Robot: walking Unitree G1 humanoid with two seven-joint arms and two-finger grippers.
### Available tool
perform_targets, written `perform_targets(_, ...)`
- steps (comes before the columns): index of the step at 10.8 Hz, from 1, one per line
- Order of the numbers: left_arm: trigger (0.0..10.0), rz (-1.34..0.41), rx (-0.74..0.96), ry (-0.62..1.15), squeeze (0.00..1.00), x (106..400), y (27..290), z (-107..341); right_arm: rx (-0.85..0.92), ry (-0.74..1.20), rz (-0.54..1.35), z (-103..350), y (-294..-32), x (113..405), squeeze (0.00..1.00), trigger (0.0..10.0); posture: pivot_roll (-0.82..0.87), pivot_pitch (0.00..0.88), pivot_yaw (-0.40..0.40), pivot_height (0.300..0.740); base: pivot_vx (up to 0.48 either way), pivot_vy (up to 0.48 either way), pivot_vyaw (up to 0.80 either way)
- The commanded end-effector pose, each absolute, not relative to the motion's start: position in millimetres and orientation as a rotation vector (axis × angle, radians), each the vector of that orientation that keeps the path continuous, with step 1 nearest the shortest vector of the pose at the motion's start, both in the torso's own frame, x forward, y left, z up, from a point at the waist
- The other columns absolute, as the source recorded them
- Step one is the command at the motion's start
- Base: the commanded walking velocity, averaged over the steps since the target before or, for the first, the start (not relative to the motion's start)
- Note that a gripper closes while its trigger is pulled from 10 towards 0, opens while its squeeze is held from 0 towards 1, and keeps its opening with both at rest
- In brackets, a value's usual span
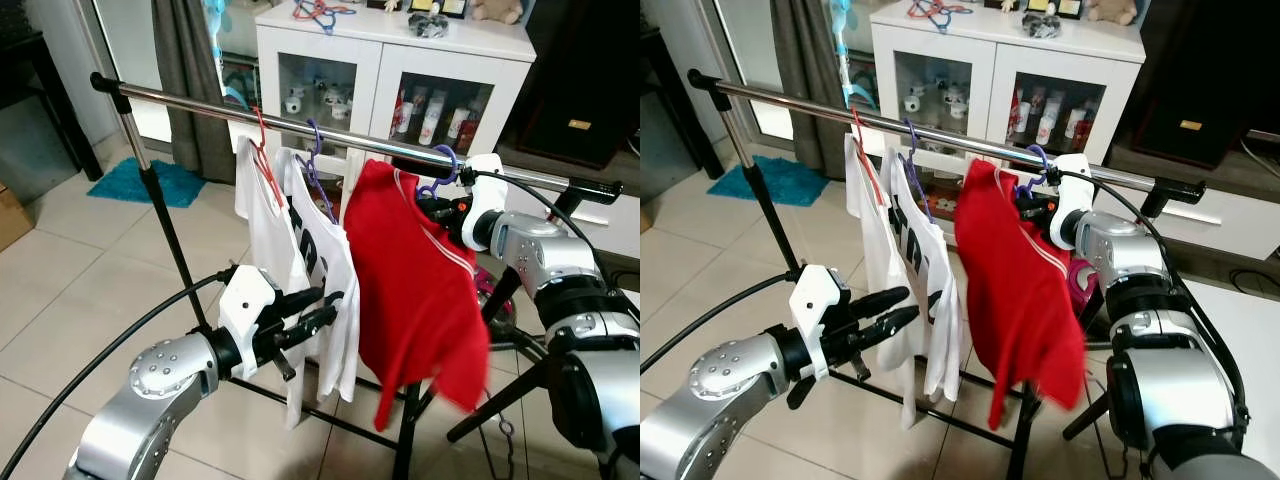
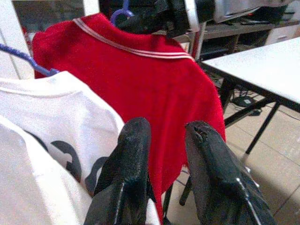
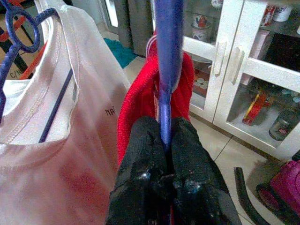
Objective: Hang hanger
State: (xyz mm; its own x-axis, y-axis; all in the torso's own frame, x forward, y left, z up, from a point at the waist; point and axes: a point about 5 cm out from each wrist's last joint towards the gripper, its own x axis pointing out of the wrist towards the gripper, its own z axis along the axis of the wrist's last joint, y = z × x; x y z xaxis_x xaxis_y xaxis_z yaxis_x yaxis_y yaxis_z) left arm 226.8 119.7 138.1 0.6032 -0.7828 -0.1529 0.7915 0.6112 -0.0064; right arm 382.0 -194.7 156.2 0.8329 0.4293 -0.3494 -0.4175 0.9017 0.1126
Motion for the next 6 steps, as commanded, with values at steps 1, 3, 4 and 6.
perform_targets(1, 10.0, -0.88, 0.078, 0.136, 0.0, 230, 121, 139, 0.081, 0.346, 0.442, 160, -199, 380, 0.0, 0.0, 0.09, 0.0, -0.028, 0.74, 0.0, 0.0, 0.0)
perform_targets(3, 10.0, -0.836, 0.072, 0.113, 0.0, 235, 121, 140, 0.086, 0.309, 0.439, 166, -202, 374, 0.0, 0.0, 0.09, 0.0, -0.028, 0.74, 0.0, 0.0, 0.0)
perform_targets(4, 10.0, -0.814, 0.073, 0.104, 0.0, 236, 122, 140, 0.09, 0.303, 0.432, 168, -204, 369, 0.0, 0.0, 0.08, 0.0, -0.026, 0.74, 0.0, 0.0, 0.0)
perform_targets(6, 10.0, -0.787, 0.071, 0.102, 0.0, 240, 121, 139, 0.107, 0.233, 0.426, 181, -203, 360, 0.0, 0.0, 0.06, 0.0, -0.029, 0.74, 0.0, 0.0, 0.0)
